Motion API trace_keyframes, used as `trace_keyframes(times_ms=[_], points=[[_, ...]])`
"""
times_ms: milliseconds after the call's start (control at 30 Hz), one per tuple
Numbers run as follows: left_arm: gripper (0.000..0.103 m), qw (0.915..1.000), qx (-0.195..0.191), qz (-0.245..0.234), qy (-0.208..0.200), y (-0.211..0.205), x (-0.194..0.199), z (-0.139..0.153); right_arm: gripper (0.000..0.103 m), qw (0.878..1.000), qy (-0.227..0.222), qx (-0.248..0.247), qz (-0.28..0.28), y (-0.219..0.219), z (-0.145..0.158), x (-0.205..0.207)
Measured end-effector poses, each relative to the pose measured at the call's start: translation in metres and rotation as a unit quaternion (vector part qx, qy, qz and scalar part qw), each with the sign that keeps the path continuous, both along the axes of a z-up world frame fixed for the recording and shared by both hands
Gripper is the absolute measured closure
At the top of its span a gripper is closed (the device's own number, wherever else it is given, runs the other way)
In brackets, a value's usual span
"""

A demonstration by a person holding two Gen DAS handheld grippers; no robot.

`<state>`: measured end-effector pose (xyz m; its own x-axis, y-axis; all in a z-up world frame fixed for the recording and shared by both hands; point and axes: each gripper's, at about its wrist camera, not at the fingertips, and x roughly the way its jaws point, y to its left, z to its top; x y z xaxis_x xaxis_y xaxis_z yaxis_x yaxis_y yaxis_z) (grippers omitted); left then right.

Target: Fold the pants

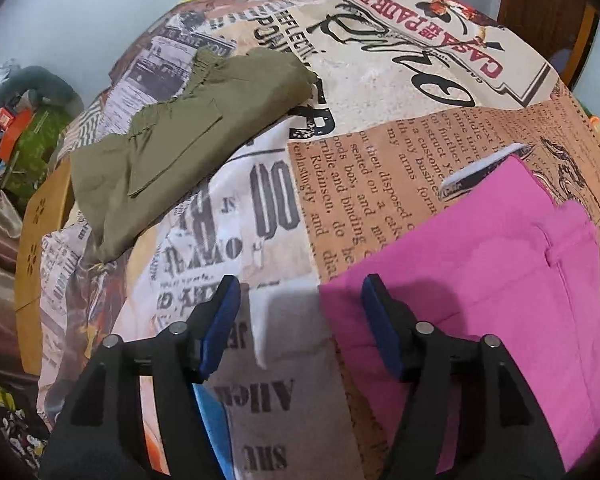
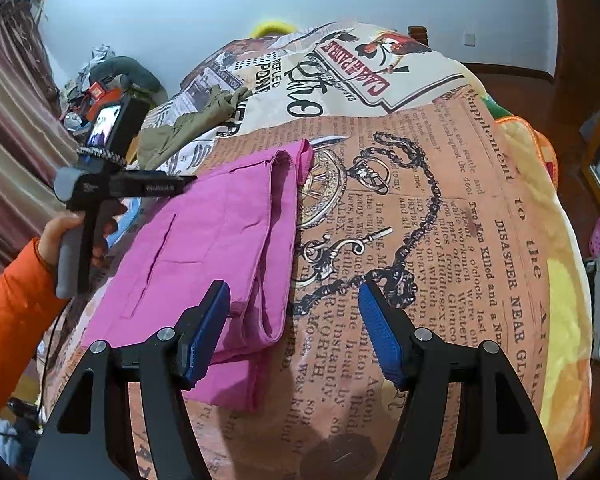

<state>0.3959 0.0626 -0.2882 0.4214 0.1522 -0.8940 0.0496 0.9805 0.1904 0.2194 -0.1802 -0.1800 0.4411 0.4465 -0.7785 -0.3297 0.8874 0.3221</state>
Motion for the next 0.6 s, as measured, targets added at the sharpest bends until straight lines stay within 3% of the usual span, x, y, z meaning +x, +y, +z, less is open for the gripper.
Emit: trace_keyframes(times_ms=[233, 433, 600], points=[[0.031, 0.9997, 0.016, -0.016, 0.003, 0.011, -0.041, 0.013, 0.04, 1.0, -0.009, -0.004, 0.011, 0.005, 0.007, -0.008], [0.029, 0.9999, 0.0, -0.013, -0.002, 0.019, -0.095, 0.025, 0.04, 1.0, -0.021, -0.005, 0.011, 0.004, 0.016, -0.018], [0.029, 0.9993, -0.021, -0.028, -0.015, 0.0, -0.144, 0.037, 0.04, 1.0, -0.023, -0.013, 0.007, 0.001, 0.016, -0.026]])
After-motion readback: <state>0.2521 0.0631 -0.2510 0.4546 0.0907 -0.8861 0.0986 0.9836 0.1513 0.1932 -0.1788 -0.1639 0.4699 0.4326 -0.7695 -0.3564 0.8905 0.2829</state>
